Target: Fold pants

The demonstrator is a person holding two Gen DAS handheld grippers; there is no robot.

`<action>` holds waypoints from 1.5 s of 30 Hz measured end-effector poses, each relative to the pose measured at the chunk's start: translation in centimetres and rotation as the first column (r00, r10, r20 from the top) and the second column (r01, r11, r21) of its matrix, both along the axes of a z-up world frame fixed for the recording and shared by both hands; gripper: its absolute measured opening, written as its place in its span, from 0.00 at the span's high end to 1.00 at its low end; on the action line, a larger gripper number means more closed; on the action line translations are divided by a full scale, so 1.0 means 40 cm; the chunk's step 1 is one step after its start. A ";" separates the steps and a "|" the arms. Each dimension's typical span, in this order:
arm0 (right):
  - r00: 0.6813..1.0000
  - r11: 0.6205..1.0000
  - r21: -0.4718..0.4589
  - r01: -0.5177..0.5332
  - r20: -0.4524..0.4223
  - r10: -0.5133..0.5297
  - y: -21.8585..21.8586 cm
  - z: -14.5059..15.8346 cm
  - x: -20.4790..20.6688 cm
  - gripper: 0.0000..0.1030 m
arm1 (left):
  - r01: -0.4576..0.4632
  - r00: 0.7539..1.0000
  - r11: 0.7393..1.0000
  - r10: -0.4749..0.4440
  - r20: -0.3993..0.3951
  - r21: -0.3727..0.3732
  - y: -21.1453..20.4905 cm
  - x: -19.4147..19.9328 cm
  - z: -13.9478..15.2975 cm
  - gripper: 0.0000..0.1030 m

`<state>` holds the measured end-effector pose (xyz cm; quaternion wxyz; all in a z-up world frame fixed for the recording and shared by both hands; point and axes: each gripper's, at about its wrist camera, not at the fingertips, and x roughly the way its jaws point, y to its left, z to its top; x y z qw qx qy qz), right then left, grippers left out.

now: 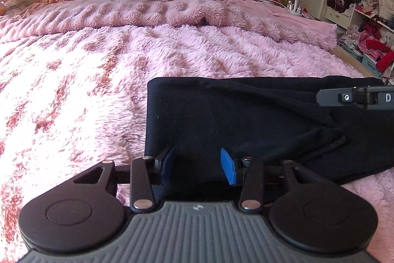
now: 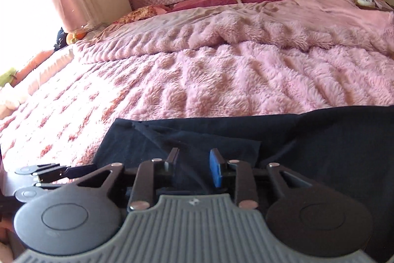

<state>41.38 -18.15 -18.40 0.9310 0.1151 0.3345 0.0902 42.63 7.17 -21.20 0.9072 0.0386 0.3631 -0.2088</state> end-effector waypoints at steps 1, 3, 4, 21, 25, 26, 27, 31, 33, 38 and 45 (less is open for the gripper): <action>1.000 0.996 -0.083 -0.023 0.019 0.025 0.048 -0.010 -0.001 0.69 | 0.001 1.000 1.000 -0.001 -0.002 0.000 0.002 -0.001 0.000 0.51; 1.000 0.973 -0.228 -0.025 0.011 0.029 0.102 -0.037 0.012 0.66 | 0.007 1.000 1.000 -0.007 -0.006 -0.001 0.005 -0.001 0.001 0.51; 1.000 0.963 -0.269 -0.026 -0.014 0.023 0.110 -0.057 0.025 0.66 | 0.011 1.000 1.000 -0.011 -0.008 -0.003 0.007 0.000 0.001 0.51; 0.980 0.974 0.145 0.174 -0.121 -0.157 -0.186 -0.062 0.018 0.64 | 0.037 0.999 0.998 -0.036 0.025 -0.055 0.016 -0.032 0.027 0.51; 0.967 0.915 0.338 0.219 -0.202 -0.157 -0.191 -0.131 -0.015 0.58 | 0.063 0.998 0.997 -0.062 0.022 -0.046 -0.022 -0.029 0.030 0.51; 0.961 0.903 0.357 0.238 -0.218 -0.167 -0.192 -0.147 -0.011 0.58 | 0.060 0.998 0.997 -0.059 0.022 -0.047 -0.033 -0.024 0.029 0.51; 0.960 0.895 0.374 0.244 -0.226 -0.167 -0.189 -0.159 -0.002 0.58 | 0.061 0.998 0.997 -0.060 0.017 -0.056 -0.043 -0.017 0.026 0.51; 0.958 0.859 0.446 0.251 -0.244 -0.154 -0.197 -0.182 0.026 0.65 | 0.058 0.998 0.998 -0.059 -0.020 -0.037 -0.069 0.001 -0.002 0.51; 0.958 0.853 0.463 0.240 -0.255 -0.131 -0.188 -0.188 0.035 0.79 | 0.057 0.998 0.998 -0.057 -0.015 -0.041 -0.064 -0.006 -0.002 0.51; 0.958 0.843 0.480 0.241 -0.254 -0.130 -0.183 -0.182 0.031 1.00 | 0.048 0.999 0.998 -0.048 -0.004 -0.037 -0.052 -0.018 0.022 0.51; 0.992 0.914 0.390 0.111 -0.100 -0.078 -0.152 0.051 0.036 1.00 | -0.020 0.999 0.997 0.022 0.032 -0.074 -0.017 -0.039 0.108 0.51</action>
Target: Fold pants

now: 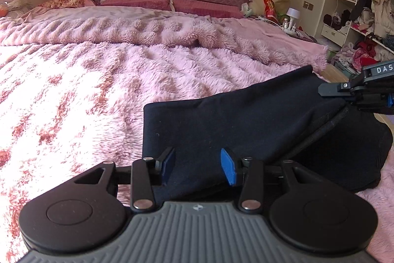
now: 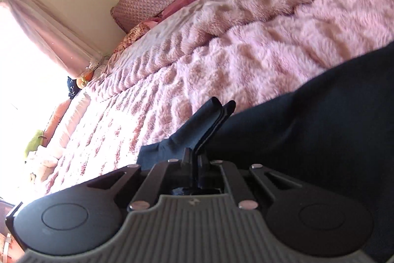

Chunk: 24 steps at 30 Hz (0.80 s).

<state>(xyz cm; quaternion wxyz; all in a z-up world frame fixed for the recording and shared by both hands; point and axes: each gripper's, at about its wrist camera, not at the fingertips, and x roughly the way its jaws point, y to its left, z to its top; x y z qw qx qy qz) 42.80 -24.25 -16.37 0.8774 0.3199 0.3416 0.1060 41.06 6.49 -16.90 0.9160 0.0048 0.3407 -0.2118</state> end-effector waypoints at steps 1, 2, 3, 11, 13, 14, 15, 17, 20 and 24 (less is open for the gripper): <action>1.000 1.000 -0.024 -0.007 0.022 0.008 0.000 0.046 -0.003 1.00 | -0.004 1.000 1.000 0.004 0.004 0.000 0.000 -0.003 0.013 0.51; 0.999 0.999 -0.047 -0.011 0.041 0.013 -0.002 0.088 -0.006 1.00 | -0.006 1.000 1.000 0.006 0.010 0.000 -0.001 -0.008 0.026 0.51; 0.998 0.998 -0.068 -0.013 0.059 0.017 -0.007 0.132 -0.010 1.00 | -0.007 1.000 1.000 0.007 0.016 -0.002 -0.002 -0.013 0.038 0.51; 0.986 0.973 -0.227 0.042 0.166 -0.004 -0.141 0.449 -0.104 1.00 | 0.016 0.999 1.000 -0.015 0.032 -0.025 -0.066 -0.040 0.106 0.51; 0.984 0.961 -0.266 0.073 0.176 -0.026 -0.193 0.497 -0.128 1.00 | 0.028 0.999 0.999 -0.027 0.029 -0.022 -0.097 -0.038 0.110 0.51; 0.983 0.956 -0.282 0.086 0.181 -0.035 -0.219 0.513 -0.138 1.00 | 0.035 0.999 0.999 -0.034 0.027 -0.018 -0.115 -0.036 0.111 0.51; 0.982 0.949 -0.296 0.106 0.181 -0.053 -0.255 0.528 -0.150 1.00 | 0.040 0.999 0.999 -0.039 0.025 -0.014 -0.132 -0.034 0.109 0.51; 0.983 0.944 -0.304 0.125 0.169 -0.076 -0.323 0.543 -0.168 1.00 | 0.054 0.998 0.998 -0.054 0.021 -0.010 -0.171 -0.030 0.102 0.51; 0.981 0.935 -0.318 0.159 0.158 -0.114 -0.434 0.538 -0.200 1.00 | 0.073 0.997 0.997 -0.073 0.008 0.013 -0.236 -0.024 0.076 0.51; 0.982 0.933 -0.313 0.176 0.128 -0.142 -0.573 0.484 -0.222 1.00 | 0.114 0.993 0.993 -0.114 -0.008 0.042 -0.328 -0.021 0.033 0.54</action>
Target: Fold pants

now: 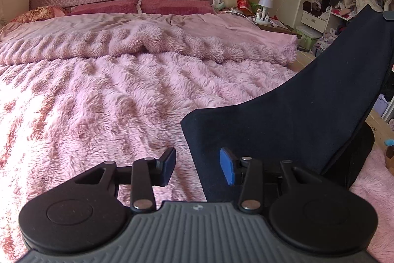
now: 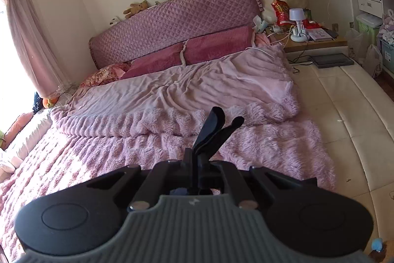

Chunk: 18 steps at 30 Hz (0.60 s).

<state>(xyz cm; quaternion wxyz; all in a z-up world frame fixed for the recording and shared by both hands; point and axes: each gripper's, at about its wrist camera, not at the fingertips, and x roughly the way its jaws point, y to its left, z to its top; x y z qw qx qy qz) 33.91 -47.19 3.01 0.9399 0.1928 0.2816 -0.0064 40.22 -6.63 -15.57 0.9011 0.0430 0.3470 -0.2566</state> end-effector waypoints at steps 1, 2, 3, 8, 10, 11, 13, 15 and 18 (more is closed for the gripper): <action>1.000 1.000 -0.001 0.012 -0.013 -0.012 -0.035 -0.025 -0.001 1.00 | 0.013 1.000 1.000 -0.013 -0.001 0.008 -0.022 0.003 -0.010 0.56; 0.999 1.000 -0.004 0.024 -0.028 -0.024 -0.064 -0.044 -0.002 1.00 | 0.023 1.000 1.000 -0.023 0.000 0.015 -0.038 0.003 -0.017 0.56; 0.998 0.999 -0.006 0.035 -0.049 -0.035 -0.098 -0.073 -0.002 1.00 | 0.038 0.999 0.999 -0.038 0.001 0.024 -0.064 0.004 -0.028 0.56; 0.984 0.995 0.011 0.104 -0.145 -0.101 -0.225 -0.234 -0.009 1.00 | 0.085 0.996 0.993 -0.084 -0.011 0.077 -0.138 0.011 -0.083 0.61; 0.976 0.991 0.025 0.130 -0.179 -0.123 -0.267 -0.305 -0.012 1.00 | 0.093 0.996 0.990 -0.092 -0.016 0.102 -0.153 0.012 -0.107 0.61; 0.972 0.990 0.033 0.138 -0.194 -0.130 -0.283 -0.333 -0.013 1.00 | 0.095 0.995 0.989 -0.094 -0.020 0.112 -0.156 0.012 -0.117 0.62; 0.965 0.987 0.047 0.156 -0.220 -0.143 -0.309 -0.397 -0.016 1.00 | 0.100 0.995 0.987 -0.097 -0.029 0.129 -0.153 0.011 -0.138 0.64; 0.957 0.984 0.051 0.170 -0.247 -0.152 -0.326 -0.455 -0.013 1.00 | 0.105 0.994 0.984 -0.102 -0.032 0.141 -0.148 0.012 -0.150 0.65; 0.944 0.980 0.052 0.192 -0.284 -0.169 -0.339 -0.527 -0.010 1.00 | 0.111 0.994 0.983 -0.106 -0.036 0.149 -0.140 0.012 -0.161 0.66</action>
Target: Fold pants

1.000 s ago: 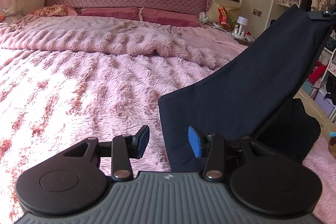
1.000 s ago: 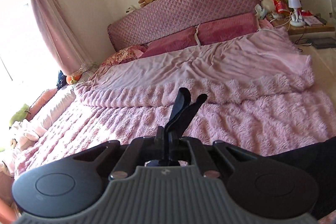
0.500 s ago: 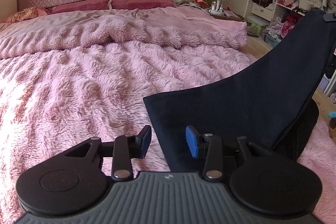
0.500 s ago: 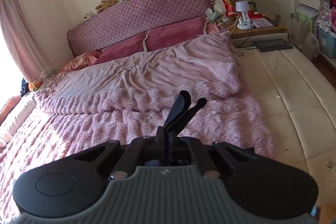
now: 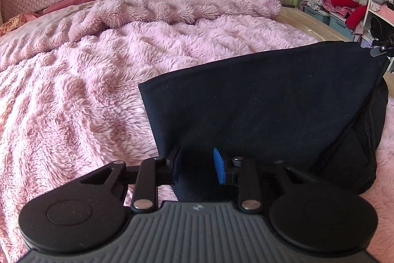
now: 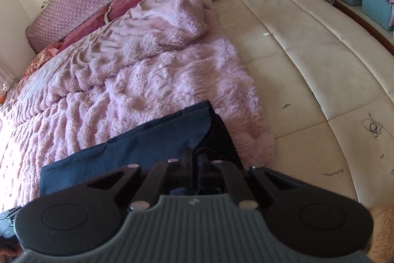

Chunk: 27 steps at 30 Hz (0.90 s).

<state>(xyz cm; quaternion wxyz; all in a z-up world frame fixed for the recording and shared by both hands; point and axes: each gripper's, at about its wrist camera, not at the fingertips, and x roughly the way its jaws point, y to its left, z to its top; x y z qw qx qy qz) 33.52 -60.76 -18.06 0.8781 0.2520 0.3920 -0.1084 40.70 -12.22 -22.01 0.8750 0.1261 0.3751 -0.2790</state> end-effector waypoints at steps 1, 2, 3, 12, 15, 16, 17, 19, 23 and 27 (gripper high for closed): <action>1.000 1.000 0.001 0.006 -0.008 -0.006 -0.002 -0.019 0.001 1.00 | 0.000 1.000 1.000 0.000 -0.001 -0.002 0.001 -0.001 -0.002 0.66; 1.000 1.000 0.002 0.012 -0.016 -0.012 -0.005 -0.037 0.003 1.00 | 0.001 1.000 1.000 -0.001 0.000 -0.004 0.002 -0.001 -0.003 0.66; 1.000 1.000 0.004 0.018 -0.021 -0.017 -0.007 -0.053 0.005 1.00 | 0.002 1.000 1.000 -0.002 0.000 -0.005 0.001 0.000 -0.002 0.66; 0.992 0.975 -0.198 0.096 -0.061 -0.110 0.014 -0.058 0.001 0.89 | -0.020 0.998 0.997 0.025 0.064 -0.077 0.025 -0.005 0.062 0.66; 0.998 0.985 -0.165 0.056 0.020 -0.054 0.043 -0.014 -0.025 0.89 | -0.006 0.999 0.994 0.010 0.037 -0.106 0.008 -0.001 0.083 0.66; 0.999 0.987 -0.156 0.026 0.029 -0.022 0.062 -0.011 -0.023 0.89 | 0.002 1.000 0.995 0.001 0.030 -0.103 -0.002 -0.007 0.083 0.66; 1.000 0.987 -0.160 -0.009 0.021 0.012 0.086 -0.012 -0.015 0.89 | 0.016 1.000 0.995 -0.013 0.026 -0.098 -0.011 -0.018 0.081 0.66; 0.998 0.979 -0.194 -0.068 -0.018 0.066 0.133 -0.028 -0.003 0.89 | 0.043 0.999 0.995 -0.042 0.020 -0.084 -0.021 -0.048 0.071 0.66; 0.995 0.965 -0.244 -0.093 -0.064 0.080 0.184 -0.079 -0.030 0.90 | 0.088 0.996 0.996 -0.088 0.006 -0.019 -0.026 -0.100 0.031 0.66; 0.997 0.971 -0.230 -0.069 -0.044 0.061 0.194 -0.081 -0.075 0.86 | 0.090 0.996 0.996 -0.090 -0.003 -0.005 -0.009 -0.125 0.034 0.66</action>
